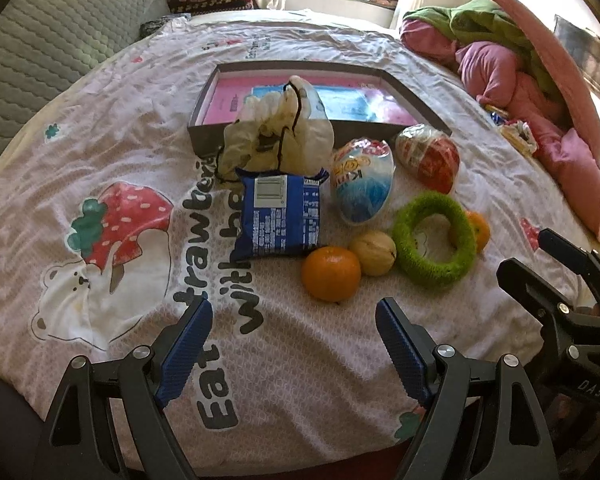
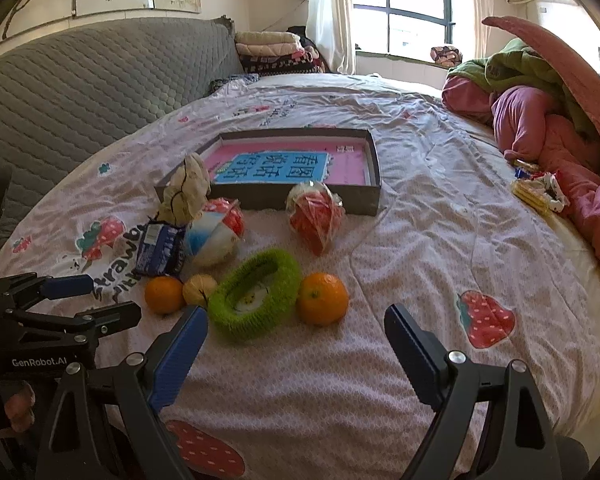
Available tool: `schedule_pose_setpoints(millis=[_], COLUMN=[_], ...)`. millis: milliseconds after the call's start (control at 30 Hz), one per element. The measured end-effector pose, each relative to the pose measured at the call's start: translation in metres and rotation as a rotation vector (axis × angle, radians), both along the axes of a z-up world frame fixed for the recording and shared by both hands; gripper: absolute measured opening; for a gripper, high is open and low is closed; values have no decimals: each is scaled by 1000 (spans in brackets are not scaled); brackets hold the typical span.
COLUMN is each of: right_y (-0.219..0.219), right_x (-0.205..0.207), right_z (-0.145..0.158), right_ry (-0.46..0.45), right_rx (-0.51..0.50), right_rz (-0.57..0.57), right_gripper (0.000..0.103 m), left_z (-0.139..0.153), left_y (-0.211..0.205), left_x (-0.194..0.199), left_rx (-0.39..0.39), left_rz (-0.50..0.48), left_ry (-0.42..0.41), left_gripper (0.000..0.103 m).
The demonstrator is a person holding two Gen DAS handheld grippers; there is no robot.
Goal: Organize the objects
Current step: 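Move both tools toward the two mandarin oranges in front of the tray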
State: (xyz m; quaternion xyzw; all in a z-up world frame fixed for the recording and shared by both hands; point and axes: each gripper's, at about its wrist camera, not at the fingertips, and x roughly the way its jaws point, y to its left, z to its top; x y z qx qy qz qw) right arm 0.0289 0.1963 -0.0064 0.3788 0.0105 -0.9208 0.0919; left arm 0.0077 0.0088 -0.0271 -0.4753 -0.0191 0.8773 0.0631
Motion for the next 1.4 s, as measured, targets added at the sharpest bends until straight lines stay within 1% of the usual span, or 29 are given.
schedule_pose_setpoints(millis=[233,500,600,667,733,767,967,1100,1167,1200,1233,1400], right_y=[4,14,16,17,18,18,19,17,15,14,14,12], right_x=[-4,-8,-10,-12,-14,-15,-22,-27,-31,-32,-34,-43], right_z=[-11,-21,-24,-26,-27,-28,-34,-37,-38,-39,-40,-46], right_ry=[-40,-61,-66,-70,-71,-74,-78,-77,-80,-84,-86,-103], right_rx=[25,78,84,94,93,91,100,108,118,125,128,140], right_rz=[-11,-47,-49,-52,-52,-52,-51,-35,-24,-22,-21,-4], right_gripper=[90,90,90,88,88,88,88,87,81,78,75,73], left_z=[-11,-16,-19,-20,-21,-22,-26,-26,-26,-26,-26,-29], left_y=[0,5,3,2,1,1,4,6,8,9,10,18], left_x=[-4,-5,-8,-10,-12,-13,-17,-21,-22,-22,-23,-27], left_rx=[30,6,17,26,31,30,11,22,24,30,37,35], left_rz=[-6,-3,4,8,8,8,-3,-7,-8,-16,-26,-45], left_ry=[-39,-21,-22,-24,-24,-24,-16,-9,-5,-2,-3,-12], left_gripper=[85,84,84,83,77,76,75,75,67,61,57,54])
